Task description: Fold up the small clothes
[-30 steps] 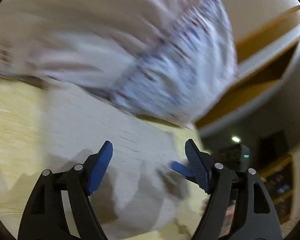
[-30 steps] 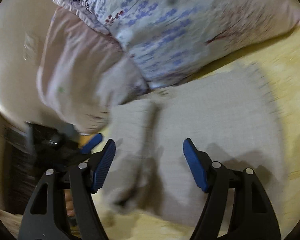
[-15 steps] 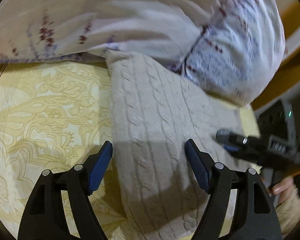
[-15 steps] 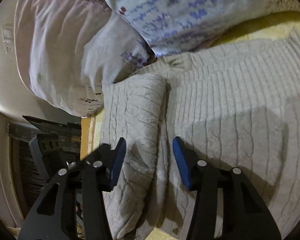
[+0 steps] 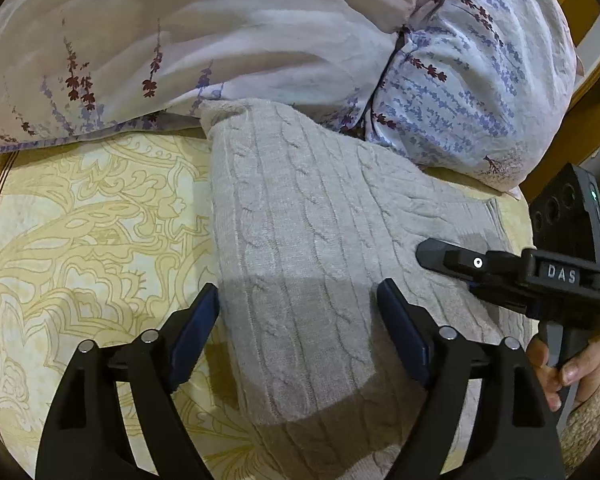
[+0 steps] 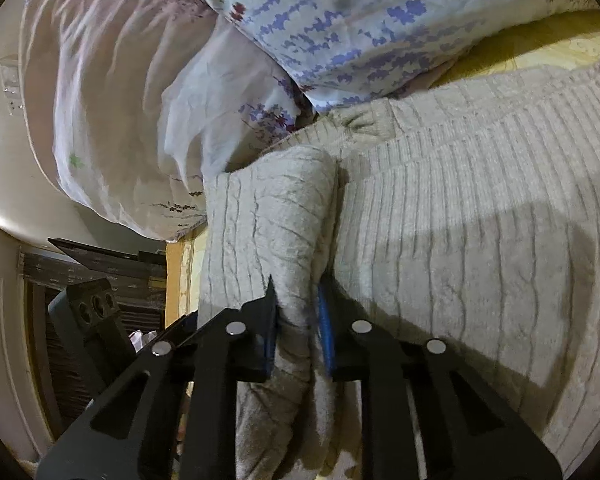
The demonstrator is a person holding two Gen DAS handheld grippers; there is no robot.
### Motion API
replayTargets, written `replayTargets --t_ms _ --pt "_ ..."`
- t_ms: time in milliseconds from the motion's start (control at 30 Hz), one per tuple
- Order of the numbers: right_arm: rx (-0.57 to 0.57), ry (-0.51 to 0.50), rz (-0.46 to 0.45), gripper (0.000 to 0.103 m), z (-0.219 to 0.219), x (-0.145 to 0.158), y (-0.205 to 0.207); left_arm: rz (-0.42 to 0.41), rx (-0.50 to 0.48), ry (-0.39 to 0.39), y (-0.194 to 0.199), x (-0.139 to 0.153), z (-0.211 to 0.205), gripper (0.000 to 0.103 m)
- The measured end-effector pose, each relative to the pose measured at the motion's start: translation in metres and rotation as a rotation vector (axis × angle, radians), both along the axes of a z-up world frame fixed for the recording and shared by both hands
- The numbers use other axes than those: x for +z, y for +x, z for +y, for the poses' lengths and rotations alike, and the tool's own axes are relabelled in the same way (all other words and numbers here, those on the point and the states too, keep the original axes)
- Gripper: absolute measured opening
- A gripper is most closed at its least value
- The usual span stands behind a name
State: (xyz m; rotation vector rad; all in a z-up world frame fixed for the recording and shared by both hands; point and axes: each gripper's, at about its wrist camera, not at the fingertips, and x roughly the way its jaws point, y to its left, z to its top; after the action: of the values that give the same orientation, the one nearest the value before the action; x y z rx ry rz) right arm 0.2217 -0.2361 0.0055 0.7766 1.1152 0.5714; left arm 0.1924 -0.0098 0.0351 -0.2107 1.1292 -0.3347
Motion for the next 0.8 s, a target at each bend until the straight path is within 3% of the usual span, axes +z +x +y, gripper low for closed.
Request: replayTargets --t_ms 200,400,800 --pt "-0.023 -0.049 -0.096 0.014 -0.001 0.024 -0.006 0.001 0.066 -0.089 0.001 0.003 0.017 0.086" --pt "-0.076 -0.111 -0.129 0.013 -0.024 0.035 -0.016 0.007 0.099 -0.139 0.000 0.007 0.031 0.087" --pt "-0.257 -0.288 -0.156 0.013 -0.104 0.037 -0.049 -0.024 -0.099 -0.165 -0.015 0.012 -0.017 0.094"
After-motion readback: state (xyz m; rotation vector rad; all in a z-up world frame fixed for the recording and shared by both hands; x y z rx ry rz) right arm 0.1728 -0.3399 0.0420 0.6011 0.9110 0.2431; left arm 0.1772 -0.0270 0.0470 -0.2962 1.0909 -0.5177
